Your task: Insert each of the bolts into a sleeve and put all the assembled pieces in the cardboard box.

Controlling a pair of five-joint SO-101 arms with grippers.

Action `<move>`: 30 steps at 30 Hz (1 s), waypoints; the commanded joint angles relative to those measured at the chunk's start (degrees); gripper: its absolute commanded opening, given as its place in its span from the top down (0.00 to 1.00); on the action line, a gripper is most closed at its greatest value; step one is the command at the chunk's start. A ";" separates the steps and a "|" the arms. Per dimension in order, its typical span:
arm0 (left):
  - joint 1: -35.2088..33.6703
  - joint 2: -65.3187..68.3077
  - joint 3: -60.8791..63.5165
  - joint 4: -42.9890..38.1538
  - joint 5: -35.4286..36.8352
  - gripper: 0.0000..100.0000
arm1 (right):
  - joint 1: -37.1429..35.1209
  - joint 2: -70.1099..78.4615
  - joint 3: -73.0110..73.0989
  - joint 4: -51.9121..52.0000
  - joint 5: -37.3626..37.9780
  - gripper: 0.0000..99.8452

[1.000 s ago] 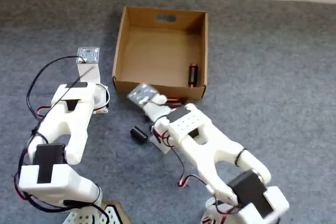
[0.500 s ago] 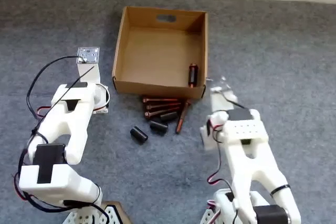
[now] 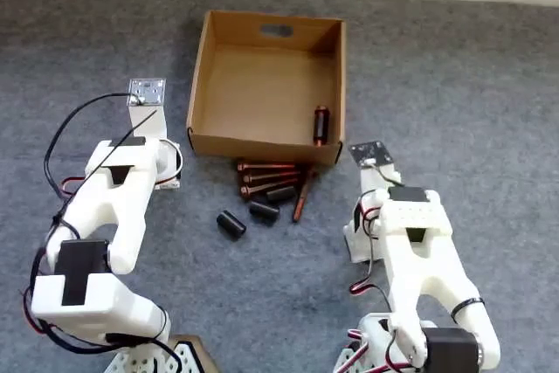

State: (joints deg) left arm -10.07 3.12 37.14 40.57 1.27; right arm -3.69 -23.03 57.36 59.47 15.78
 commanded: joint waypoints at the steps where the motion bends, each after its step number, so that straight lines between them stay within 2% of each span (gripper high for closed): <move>1: 0.31 -0.13 -1.71 -0.62 -0.35 0.99 | 0.48 0.48 -0.75 -2.42 1.58 0.83; 5: 0.31 -0.13 -1.71 -0.62 -0.35 0.99 | 0.48 0.66 1.45 -5.85 8.79 0.83; 8: 0.31 -0.13 -1.71 -0.62 -0.35 0.99 | 0.48 0.57 3.91 -8.57 12.48 0.89; 13: 0.31 -0.13 -1.71 -0.62 -0.35 0.99 | 0.75 0.13 5.58 -10.68 13.36 1.00; 15: 0.31 -0.13 -1.71 -0.62 -0.35 0.99 | 0.75 0.04 5.32 -9.45 13.36 0.99; 19: 0.31 -0.13 -1.71 -0.62 -0.35 0.99 | 2.07 -4.00 -0.92 -0.13 13.10 1.00; 24: 0.31 -0.13 -1.71 -0.62 -0.35 0.99 | 3.38 -20.00 -10.59 10.59 3.08 1.00; 30: 0.48 -0.22 -1.71 -0.53 -0.35 0.99 | -3.38 -37.14 -5.05 7.34 -8.88 1.00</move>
State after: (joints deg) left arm -10.07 3.12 37.14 40.57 1.27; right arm -3.60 -52.84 50.59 69.05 11.91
